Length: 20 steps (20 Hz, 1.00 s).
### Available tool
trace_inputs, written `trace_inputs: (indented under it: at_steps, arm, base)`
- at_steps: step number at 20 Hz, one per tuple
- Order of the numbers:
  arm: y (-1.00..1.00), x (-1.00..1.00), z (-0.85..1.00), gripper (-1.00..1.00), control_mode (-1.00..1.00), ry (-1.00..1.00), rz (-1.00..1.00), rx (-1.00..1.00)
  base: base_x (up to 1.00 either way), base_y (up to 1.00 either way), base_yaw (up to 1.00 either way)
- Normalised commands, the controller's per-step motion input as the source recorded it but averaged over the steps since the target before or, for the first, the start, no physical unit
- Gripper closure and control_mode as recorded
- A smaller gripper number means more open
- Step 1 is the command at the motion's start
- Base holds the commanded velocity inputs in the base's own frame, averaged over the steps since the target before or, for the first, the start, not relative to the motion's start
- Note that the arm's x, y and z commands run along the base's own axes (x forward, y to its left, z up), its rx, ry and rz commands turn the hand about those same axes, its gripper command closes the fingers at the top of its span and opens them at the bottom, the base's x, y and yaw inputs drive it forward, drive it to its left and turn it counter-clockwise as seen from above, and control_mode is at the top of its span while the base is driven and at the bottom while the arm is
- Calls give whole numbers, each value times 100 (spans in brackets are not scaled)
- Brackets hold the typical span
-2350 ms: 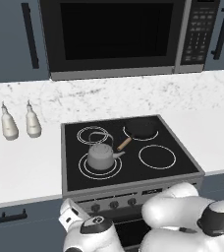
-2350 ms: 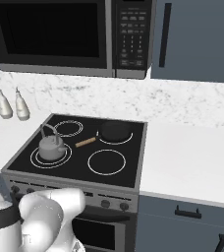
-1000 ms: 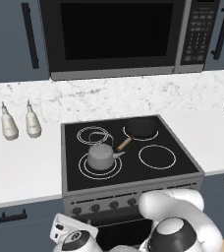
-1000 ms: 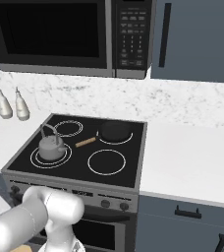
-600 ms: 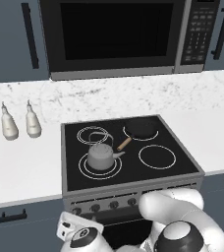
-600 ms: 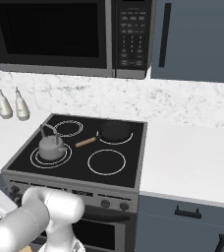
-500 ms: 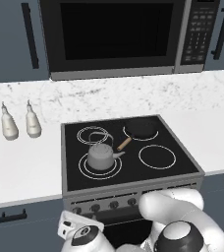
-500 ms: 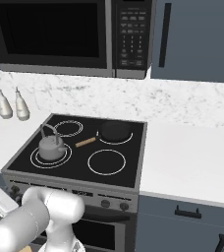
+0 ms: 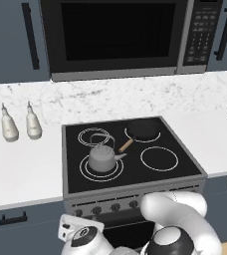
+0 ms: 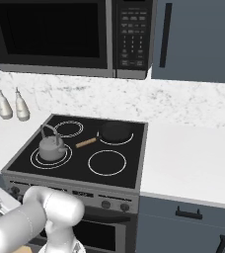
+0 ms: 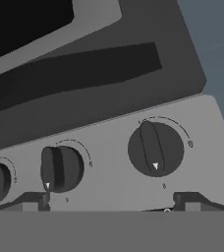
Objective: Pick the kettle from the counter and place it on a stove burner. Then turn the burner on.
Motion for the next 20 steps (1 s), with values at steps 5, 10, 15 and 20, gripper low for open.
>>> trace_inputs:
  at_steps: [5, 10, 15, 20]
  arm:
    - [15, 2, -6, -100, -100, 0, 0, -6]
    - [0, 10, -6, -100, -100, -1, 0, -1]
    - [0, 20, -3, -100, -100, 0, 0, 0]
    - [4, 21, -6, -100, -100, 0, 0, -3]
  base:
    - [0, 0, 0]
    - [0, 0, 0]
    - [0, 0, 0]
    - [0, 0, 0]
